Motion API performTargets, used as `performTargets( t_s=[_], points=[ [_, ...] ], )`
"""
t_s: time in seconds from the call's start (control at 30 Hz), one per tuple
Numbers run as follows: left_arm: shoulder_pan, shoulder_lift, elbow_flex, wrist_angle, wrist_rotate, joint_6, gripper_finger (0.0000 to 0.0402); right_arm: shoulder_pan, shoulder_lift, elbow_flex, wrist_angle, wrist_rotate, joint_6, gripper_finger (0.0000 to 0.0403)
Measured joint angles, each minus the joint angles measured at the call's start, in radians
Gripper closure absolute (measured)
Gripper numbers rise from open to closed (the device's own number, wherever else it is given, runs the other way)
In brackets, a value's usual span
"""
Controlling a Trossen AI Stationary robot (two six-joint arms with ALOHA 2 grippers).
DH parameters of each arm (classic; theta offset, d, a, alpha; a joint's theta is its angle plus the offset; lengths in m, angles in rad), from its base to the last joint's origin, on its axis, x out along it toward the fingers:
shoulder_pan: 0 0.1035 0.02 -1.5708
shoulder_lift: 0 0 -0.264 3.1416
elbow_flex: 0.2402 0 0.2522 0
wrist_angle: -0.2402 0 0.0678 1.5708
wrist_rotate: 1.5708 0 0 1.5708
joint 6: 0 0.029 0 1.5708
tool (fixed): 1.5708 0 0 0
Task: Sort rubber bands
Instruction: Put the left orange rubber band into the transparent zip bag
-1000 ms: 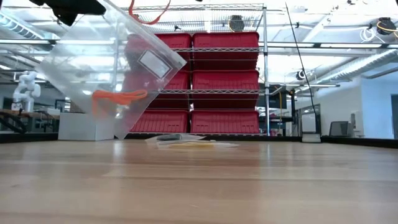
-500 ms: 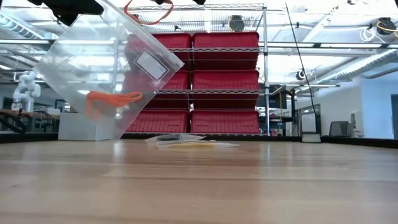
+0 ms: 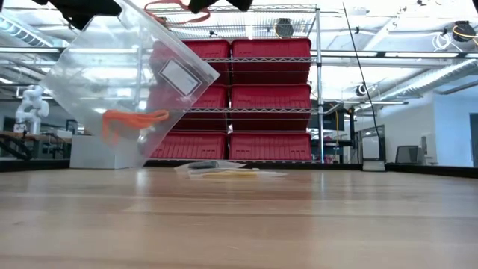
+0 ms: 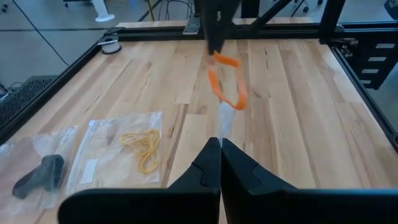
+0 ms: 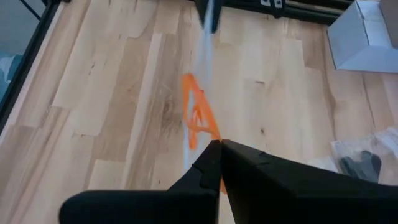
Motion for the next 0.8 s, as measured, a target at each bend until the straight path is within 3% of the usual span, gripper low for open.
performTargets(
  t_s=[0.8],
  points=[
    [-0.004,0.000,0.000,0.004,-0.038,0.002,0.0401,0.025,0.020,-0.002,-0.059,0.043,0.237,0.0403]
  ],
)
